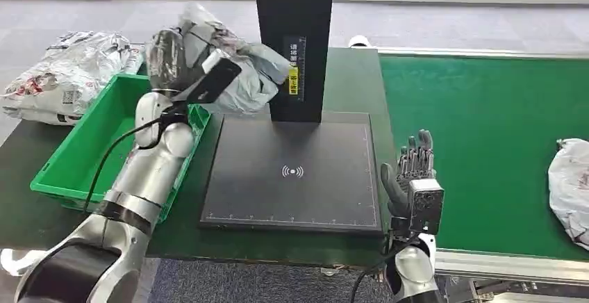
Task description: Moved the parcel from conveyor to table for the left to box.
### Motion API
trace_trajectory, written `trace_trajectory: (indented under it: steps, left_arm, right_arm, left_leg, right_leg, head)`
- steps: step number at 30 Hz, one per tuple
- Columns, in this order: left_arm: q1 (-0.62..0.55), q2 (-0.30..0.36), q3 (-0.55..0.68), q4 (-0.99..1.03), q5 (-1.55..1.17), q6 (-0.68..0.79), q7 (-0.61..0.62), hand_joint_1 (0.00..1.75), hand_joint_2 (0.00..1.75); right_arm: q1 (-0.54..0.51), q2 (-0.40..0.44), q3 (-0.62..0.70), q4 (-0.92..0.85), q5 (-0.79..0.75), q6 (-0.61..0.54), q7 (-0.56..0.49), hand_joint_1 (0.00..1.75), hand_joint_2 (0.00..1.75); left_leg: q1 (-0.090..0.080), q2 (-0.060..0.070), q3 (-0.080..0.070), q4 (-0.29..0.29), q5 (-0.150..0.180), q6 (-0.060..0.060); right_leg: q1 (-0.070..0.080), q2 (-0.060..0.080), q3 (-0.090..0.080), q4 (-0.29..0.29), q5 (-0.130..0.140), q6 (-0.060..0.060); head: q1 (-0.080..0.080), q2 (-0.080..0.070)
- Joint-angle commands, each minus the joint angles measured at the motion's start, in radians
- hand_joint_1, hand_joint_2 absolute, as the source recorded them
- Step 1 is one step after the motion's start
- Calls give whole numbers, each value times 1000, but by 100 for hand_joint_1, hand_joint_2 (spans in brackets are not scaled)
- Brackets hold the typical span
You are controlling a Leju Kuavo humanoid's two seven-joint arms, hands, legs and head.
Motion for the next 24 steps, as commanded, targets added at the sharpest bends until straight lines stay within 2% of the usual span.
trace_trajectory:
  steps: [1,3,5,6,7,9,10,11,12,13,14,18,22,23,24]
  left_arm:
    - [-54,87,112,-88,-75,89,40,175,175]
    - [-49,139,165,-102,-81,89,47,175,175]
    - [30,132,345,-155,-171,89,-9,175,175]
    - [42,129,365,-153,-177,89,-18,175,175]
    - [95,142,419,-112,-315,89,62,175,175]
    - [141,132,457,-46,-414,89,126,175,175]
    - [132,144,456,41,-483,89,199,175,175]
    - [75,163,453,247,-496,28,255,175,175]
    - [69,167,453,261,-498,29,261,175,175]
    - [28,180,447,390,-486,-1,273,175,175]
    - [9,187,451,453,-486,-97,303,175,175]
    - [4,192,457,476,-489,-96,300,175,175]
    - [1,192,457,478,-489,-98,300,175,175]
    - [-29,201,494,571,-445,-375,295,175,175]
    - [-33,195,511,587,-418,-429,256,175,175]
  right_arm:
    - [-27,0,-43,36,-11,-3,-1,0,175]
    - [-33,-5,-36,47,-18,-11,-2,0,175]
    - [-17,-14,-25,49,-66,2,0,0,175]
    - [-15,-16,-24,49,-70,2,-2,0,175]
    - [-4,-13,-18,47,-71,-2,-8,0,175]
    - [0,-8,-8,41,-60,-13,-15,0,175]
    - [-3,-7,-4,41,-57,-15,-13,0,175]
    - [-5,-17,3,36,-59,-11,-2,0,175]
    - [-6,-20,2,34,-60,-9,0,0,175]
    - [-6,-24,-5,23,-57,-10,2,0,175]
    - [-8,-26,-9,19,-56,-3,7,0,175]
    - [-14,-27,-12,21,-51,7,8,0,175]
    - [-14,-28,-13,21,-51,7,8,0,175]
    - [-56,-21,-34,57,-47,32,17,0,175]
    - [-65,-22,-43,59,-48,37,20,0,175]
  left_leg:
    - [1,0,1,0,-1,0]
    - [1,2,1,0,-1,0]
    - [1,8,2,0,-2,0]
    - [0,8,2,-1,-2,0]
    - [0,9,5,-3,-2,0]
    - [-1,8,6,-4,-1,0]
    - [-1,8,9,-6,-1,-1]
    - [-1,7,8,-5,-1,-1]
    - [-1,7,8,-5,-1,-1]
    - [-1,7,10,-6,0,-1]
    - [0,7,9,-6,-1,-1]
    - [0,4,3,-2,-1,-1]
    - [0,4,5,-3,-1,-1]
    - [1,2,2,-1,-1,-1]
    - [2,4,3,-1,-1,-1]
  right_leg:
    - [1,0,1,-1,0,0]
    - [1,1,2,-1,0,0]
    - [1,7,1,-1,1,-1]
    - [0,7,1,-2,1,-1]
    - [0,9,3,-3,1,-1]
    - [-1,7,3,-2,0,-1]
    - [-1,7,5,-4,0,-1]
    - [-2,7,5,-3,0,-1]
    - [-1,7,5,-3,0,-1]
    - [0,6,7,-4,0,-2]
    - [1,6,7,-4,0,-2]
    - [1,3,2,-1,-1,-1]
    - [2,3,4,-3,0,-2]
    - [2,1,2,-2,-1,-2]
    - [2,2,2,-1,-1,-2]
  head:
    - [0,0]
    - [0,0]
    - [0,0]
    - [0,0]
    - [0,0]
    - [0,0]
    - [0,0]
    - [0,0]
    - [0,0]
    - [0,0]
    - [0,0]
    - [0,0]
    - [0,0]
    - [0,0]
    - [0,0]
